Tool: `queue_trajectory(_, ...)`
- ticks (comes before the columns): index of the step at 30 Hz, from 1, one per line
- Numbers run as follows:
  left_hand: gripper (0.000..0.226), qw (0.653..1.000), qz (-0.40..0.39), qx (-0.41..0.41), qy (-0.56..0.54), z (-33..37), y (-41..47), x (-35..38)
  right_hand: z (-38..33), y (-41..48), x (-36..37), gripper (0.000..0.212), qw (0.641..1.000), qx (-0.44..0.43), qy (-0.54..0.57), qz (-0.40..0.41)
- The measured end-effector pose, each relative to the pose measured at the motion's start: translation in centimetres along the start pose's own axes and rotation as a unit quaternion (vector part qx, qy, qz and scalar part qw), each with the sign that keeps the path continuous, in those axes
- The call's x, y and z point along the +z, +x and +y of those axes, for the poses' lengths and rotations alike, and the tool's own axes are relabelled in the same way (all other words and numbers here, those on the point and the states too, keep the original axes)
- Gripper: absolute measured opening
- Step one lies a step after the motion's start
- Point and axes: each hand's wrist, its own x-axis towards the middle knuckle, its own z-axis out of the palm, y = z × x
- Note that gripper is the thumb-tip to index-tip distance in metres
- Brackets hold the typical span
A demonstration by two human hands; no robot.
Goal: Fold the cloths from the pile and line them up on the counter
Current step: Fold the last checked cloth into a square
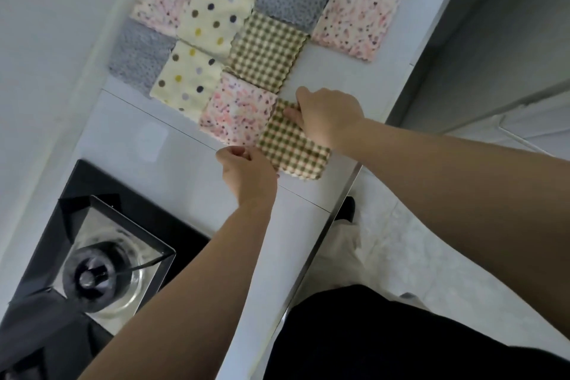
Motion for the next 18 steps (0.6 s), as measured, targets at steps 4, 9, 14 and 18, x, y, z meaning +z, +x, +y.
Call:
queue_trajectory(4,0.013,1.000,-0.012,0.013,0.007,-0.6,-0.1,-0.4,-0.5,-0.5,0.2,0.039,0.999,0.010,-0.028,0.014)
queue_trajectory(9,0.018,1.000,-0.017,0.001,0.008,-0.5,-0.1,-0.9,-1.4,-1.4,0.4,0.052,0.993,0.057,-0.077,0.063)
queue_trajectory(14,0.017,0.999,-0.039,0.019,0.023,-1.4,-2.0,-2.7,-2.0,-4.7,-0.1,0.058,0.984,0.053,-0.117,0.123)
queue_trajectory(18,0.012,0.996,-0.061,0.053,0.022,-3.0,-5.3,-5.4,-4.1,-10.1,0.4,0.052,0.992,0.061,-0.068,0.092)
